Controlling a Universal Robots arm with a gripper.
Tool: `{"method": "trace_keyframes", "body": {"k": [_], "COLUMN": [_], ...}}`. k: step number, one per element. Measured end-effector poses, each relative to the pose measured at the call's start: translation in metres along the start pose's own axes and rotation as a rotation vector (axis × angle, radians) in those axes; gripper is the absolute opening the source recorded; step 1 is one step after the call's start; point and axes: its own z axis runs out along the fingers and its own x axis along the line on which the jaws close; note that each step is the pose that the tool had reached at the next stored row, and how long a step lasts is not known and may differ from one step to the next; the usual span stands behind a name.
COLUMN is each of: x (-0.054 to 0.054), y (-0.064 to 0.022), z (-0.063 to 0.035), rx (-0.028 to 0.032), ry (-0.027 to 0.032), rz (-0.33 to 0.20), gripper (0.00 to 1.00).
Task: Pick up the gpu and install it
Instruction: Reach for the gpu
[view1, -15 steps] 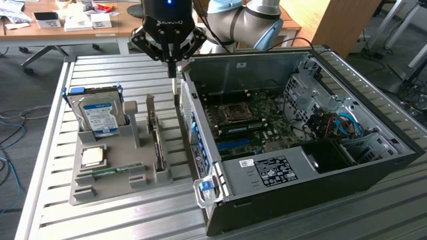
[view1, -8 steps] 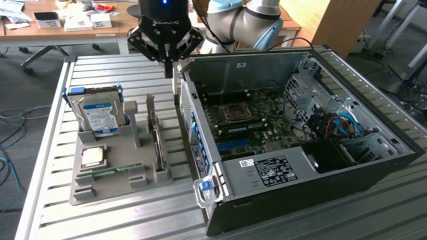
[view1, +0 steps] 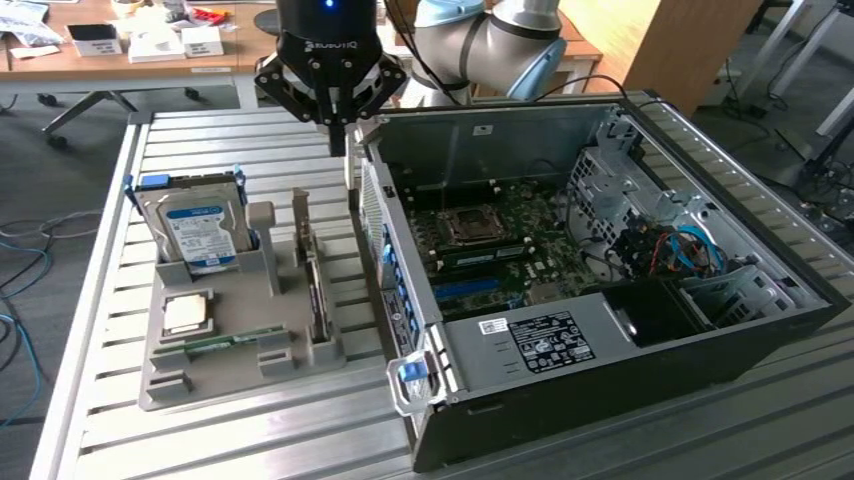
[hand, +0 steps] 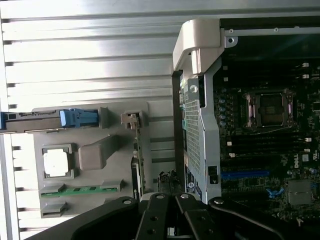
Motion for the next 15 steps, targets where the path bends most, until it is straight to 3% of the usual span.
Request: {"method": "trace_keyframes", "body": {"k": [15], "x": [0.0028], "y": [-0.0002], "z": [-0.0001], "rx": [0.0000], "ry": [0.0000], "rz": [0.000], "gripper": [0.11]}}
